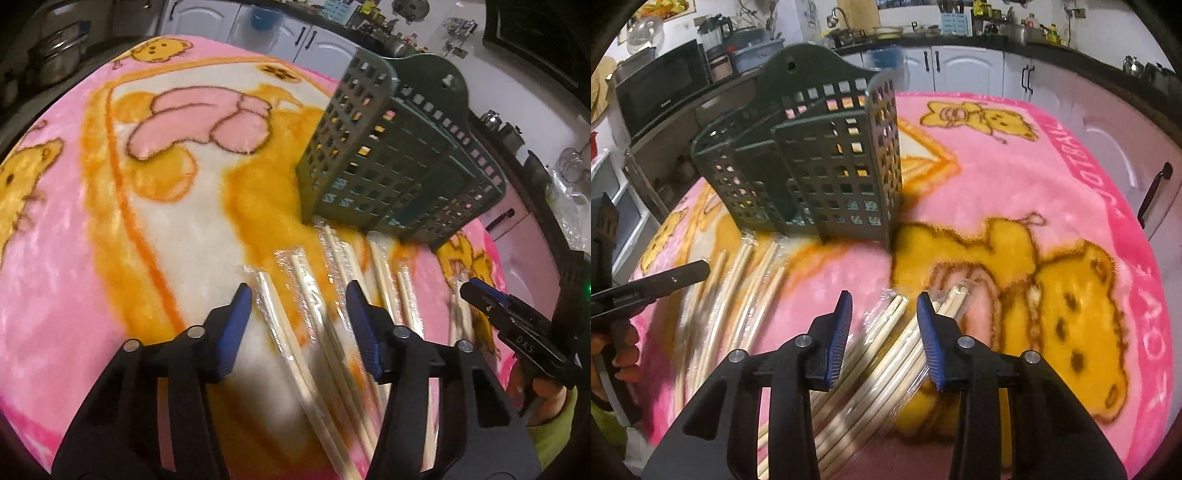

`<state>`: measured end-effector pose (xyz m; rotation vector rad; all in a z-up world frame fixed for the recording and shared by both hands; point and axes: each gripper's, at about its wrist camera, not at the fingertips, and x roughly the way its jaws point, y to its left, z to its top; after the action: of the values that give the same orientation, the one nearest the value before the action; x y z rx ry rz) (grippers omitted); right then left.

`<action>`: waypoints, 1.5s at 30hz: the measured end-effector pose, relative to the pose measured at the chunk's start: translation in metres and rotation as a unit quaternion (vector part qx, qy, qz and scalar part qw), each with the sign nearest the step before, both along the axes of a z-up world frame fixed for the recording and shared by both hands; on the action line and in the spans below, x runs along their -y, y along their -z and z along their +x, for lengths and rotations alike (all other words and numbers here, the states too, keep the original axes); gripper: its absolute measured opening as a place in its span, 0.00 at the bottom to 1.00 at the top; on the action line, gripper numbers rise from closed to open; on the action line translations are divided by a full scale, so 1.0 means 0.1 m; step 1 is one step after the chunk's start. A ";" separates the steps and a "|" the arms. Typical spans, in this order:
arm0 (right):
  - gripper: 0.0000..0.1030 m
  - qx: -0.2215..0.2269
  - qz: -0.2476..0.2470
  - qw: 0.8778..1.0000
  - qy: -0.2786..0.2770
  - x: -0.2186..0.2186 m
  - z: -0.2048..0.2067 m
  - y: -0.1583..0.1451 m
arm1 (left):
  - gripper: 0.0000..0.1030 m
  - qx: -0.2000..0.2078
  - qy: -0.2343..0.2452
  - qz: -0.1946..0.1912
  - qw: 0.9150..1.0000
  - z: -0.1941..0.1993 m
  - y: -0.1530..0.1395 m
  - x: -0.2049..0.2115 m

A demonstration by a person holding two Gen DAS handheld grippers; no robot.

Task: Organize utensils
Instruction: 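Lower the left tool and close it on a wrapped chopstick while the right tool grasps another, then lift the chopsticks and lower them into the green caddy with both tools, then open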

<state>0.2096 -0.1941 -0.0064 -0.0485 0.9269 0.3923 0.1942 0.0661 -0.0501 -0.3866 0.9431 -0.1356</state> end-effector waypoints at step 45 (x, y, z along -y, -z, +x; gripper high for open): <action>0.03 0.164 0.075 0.983 -0.040 0.01 -0.41 -1.40 | 0.03 0.173 0.032 0.047 0.983 -0.04 -1.43 0.22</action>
<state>0.1682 -0.1956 0.1336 -0.0118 0.5700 0.5119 0.1905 0.0439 0.0925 -0.2347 0.6155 -0.2094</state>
